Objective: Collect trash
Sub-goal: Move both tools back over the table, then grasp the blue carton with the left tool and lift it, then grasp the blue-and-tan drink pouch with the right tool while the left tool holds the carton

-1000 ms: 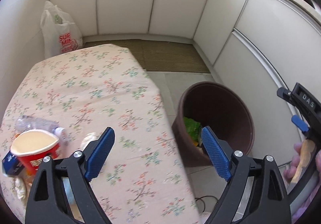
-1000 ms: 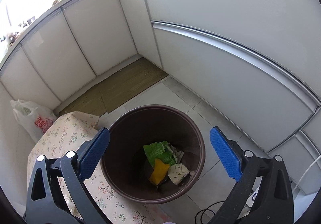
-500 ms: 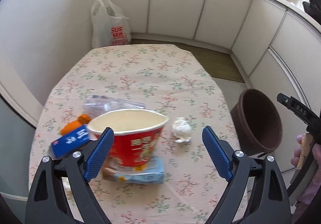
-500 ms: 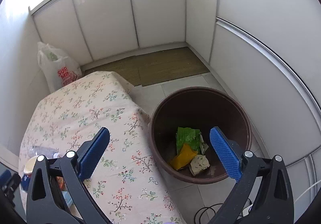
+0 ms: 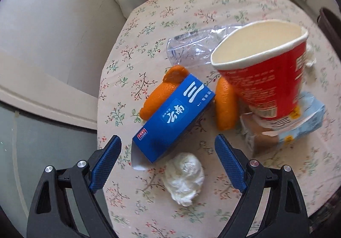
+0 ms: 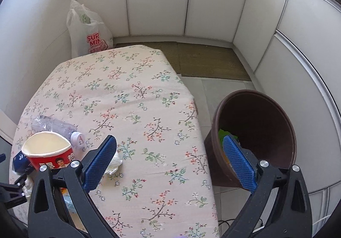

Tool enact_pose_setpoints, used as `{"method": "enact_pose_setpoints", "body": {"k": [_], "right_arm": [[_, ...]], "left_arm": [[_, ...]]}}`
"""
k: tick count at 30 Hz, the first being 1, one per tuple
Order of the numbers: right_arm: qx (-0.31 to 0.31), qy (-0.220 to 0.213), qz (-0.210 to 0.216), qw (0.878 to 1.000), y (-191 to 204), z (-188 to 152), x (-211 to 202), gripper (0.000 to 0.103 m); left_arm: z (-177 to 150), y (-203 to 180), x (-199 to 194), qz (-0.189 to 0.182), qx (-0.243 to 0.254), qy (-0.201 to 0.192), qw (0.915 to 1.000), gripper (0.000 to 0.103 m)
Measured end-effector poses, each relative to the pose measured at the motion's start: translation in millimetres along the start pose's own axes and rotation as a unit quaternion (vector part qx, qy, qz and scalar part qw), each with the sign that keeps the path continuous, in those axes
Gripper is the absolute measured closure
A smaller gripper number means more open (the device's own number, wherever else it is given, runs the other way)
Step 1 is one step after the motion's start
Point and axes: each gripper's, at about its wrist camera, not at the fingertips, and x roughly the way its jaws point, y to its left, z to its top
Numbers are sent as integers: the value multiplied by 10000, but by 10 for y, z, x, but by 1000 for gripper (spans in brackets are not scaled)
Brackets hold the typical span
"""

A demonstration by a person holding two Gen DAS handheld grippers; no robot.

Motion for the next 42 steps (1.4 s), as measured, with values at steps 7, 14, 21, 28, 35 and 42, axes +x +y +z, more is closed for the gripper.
{"method": "enact_pose_setpoints", "body": {"k": [7, 14, 21, 28, 35, 42], "right_arm": [[-800, 181, 1031, 9913, 427, -83, -17, 7], [-1850, 74, 1281, 9743, 798, -239, -119, 7], [-2705, -117, 1644, 9485, 1056, -444, -265, 7], [-3849, -256, 1880, 9033, 1428, -807, -400, 7], [-4465, -180, 1972, 8726, 1779, -1059, -398, 11], [-5226, -207, 1485, 8393, 2086, -1367, -280, 37]], "left_arm": [[152, -155, 223, 425, 899, -207, 9948, 19], [161, -242, 259, 43, 1118, -192, 9935, 48], [137, 0, 108, -489, 176, -229, 9984, 59], [94, 494, -265, -1332, -1472, -608, 9782, 63], [9, 760, -888, -1963, -2242, -1466, 9432, 63], [-50, 1040, -1044, -2107, -2630, -1782, 9245, 63]]}}
